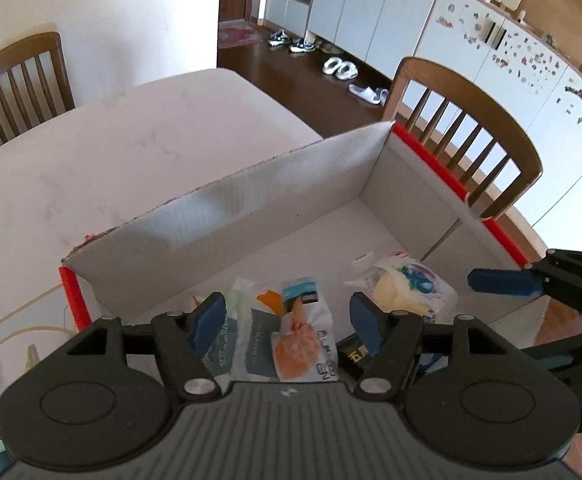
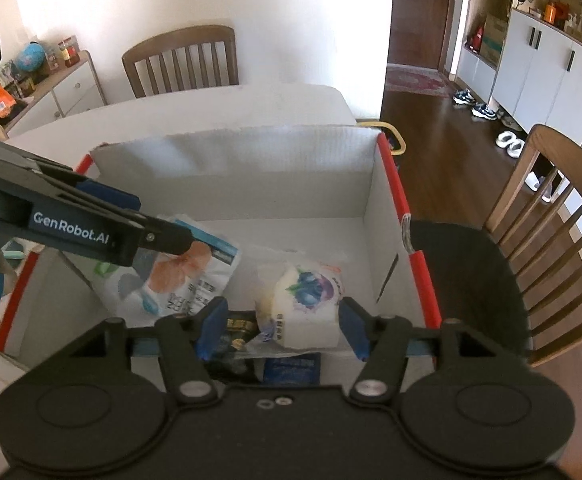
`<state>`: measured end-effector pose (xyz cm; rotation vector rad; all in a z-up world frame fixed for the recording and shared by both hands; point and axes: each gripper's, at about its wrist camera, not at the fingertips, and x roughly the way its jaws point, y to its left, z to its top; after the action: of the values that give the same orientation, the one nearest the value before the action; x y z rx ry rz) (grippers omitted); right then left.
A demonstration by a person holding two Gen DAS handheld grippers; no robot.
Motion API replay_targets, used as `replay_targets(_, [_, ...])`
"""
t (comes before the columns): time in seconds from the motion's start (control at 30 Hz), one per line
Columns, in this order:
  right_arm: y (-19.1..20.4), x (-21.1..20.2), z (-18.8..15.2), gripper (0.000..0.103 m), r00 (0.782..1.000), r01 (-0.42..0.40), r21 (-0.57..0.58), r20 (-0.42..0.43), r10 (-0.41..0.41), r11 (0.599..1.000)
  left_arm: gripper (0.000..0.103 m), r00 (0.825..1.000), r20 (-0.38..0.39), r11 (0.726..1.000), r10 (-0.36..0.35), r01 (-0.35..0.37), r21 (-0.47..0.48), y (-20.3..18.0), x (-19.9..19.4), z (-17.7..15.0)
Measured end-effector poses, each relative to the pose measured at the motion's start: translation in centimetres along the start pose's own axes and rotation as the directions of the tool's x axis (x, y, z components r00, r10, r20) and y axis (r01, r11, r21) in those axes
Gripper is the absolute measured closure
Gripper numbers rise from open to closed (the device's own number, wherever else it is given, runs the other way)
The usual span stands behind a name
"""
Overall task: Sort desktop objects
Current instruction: 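Open the left tool releasing the packet while the right tool releases the bread bag, then withdraw both tools from the box back toward the table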
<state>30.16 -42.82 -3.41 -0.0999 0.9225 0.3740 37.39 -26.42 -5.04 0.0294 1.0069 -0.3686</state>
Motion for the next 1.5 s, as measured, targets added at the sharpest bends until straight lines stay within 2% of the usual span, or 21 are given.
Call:
replay_targets(0.5, [2.2, -4.0, 0.0, 0.042, 0.998, -0.015, -0.037, 0.063, 0.017, 0.999, 0.035, 0.996, 0.087, 1.000, -0.025, 0.026, -0.010, -0.4, -5.5, -2.0])
replay_targets(0.83, [4.5, -6.7, -0.4, 0.042, 0.994, -0.005, -0.023, 0.111, 0.008, 1.000, 0.035, 0.984, 0.169, 0.998, -0.063, 0.064, -0.001, 0.4, -10.0, -4.6])
replay_targets(1.33, [11.6, -8.7, -0.7, 0.042, 0.986, 0.000, -0.026, 0.167, 0.004, 1.000, 0.035, 0.962, 0.257, 0.995, -0.087, 0.095, -0.021, 4.4, -16.5, -8.9])
replay_targets(1.5, [14.2, -8.4, -0.7, 0.042, 0.983, -0.029, -0.020, 0.182, 0.033, 0.999, 0.035, 0.956, 0.284, 0.996, -0.073, 0.084, -0.027, 6.5, -18.6, -10.9])
